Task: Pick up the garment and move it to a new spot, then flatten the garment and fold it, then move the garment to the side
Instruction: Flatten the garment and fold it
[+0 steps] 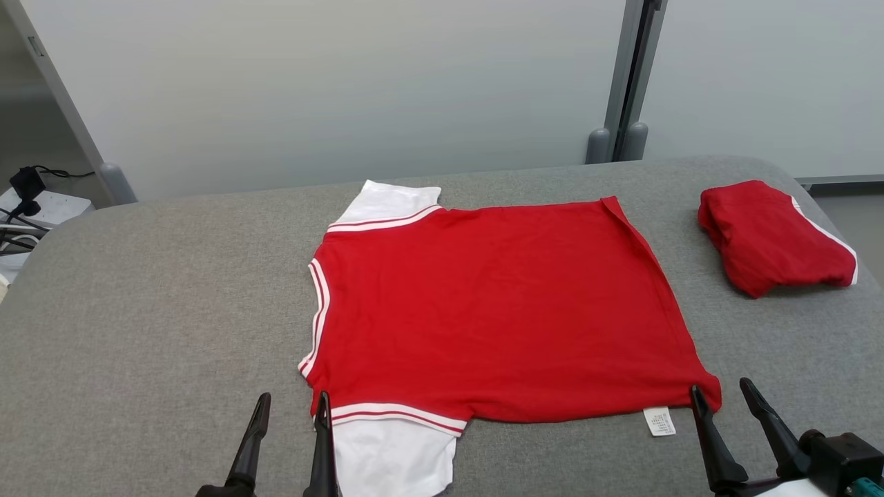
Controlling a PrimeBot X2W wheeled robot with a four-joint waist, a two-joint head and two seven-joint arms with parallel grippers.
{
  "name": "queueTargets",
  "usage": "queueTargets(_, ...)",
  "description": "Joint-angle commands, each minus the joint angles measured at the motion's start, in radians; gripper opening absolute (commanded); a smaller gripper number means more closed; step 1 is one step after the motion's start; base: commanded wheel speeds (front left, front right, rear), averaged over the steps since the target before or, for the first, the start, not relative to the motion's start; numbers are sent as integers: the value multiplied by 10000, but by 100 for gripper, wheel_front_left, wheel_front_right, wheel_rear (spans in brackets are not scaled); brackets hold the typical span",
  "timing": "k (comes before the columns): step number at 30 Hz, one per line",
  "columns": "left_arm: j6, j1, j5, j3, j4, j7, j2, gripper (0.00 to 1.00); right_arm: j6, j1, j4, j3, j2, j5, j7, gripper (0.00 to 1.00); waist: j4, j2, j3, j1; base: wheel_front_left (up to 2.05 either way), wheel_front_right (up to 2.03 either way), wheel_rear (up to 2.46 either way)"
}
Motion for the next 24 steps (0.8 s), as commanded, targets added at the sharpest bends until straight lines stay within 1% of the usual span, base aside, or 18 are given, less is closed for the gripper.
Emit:
queueTargets(1,69,-237,86,254,-189,-58,-10,100,12,-118,-275,150,-127,-122,-133,100,11,0,-3,0,0,0,0)
queueTargets(6,46,-237,175,220,-66,-59,-10,100,12,-125,-270,169,-119,-142,-133,100,25,0,-16,0,0,0,0)
queueTargets(8,38,-158,85,173,193,-59,-10,100,12,-137,-261,168,-119,-151,-133,100,21,0,-9,0,0,0,0)
queueTargets(12,22,60,-560,-225,1777,-59,-10,100,12,-143,-225,165,-112,-154,-133,100,6,0,12,0,0,0,0)
queueTargets(15,-11,-100,-1302,-590,3186,-55,-10,100,12,-144,-204,186,-110,-135,-133,100,-13,0,59,0,0,0,0)
queueTargets(17,48,-323,-1764,-824,3910,88,-10,100,12,-148,-195,193,-113,-115,-133,100,-14,0,101,0,0,0,0)
queueTargets(20,73,-710,-2305,-1210,4683,357,-10,100,12,-148,-173,180,-128,-85,-133,100,6,0,173,0,0,0,0)
queueTargets(24,77,-1235,-2776,-1688,5386,417,-10,100,12,-186,-163,206,-151,-69,-134,100,11,0,265,0,0,0,0)
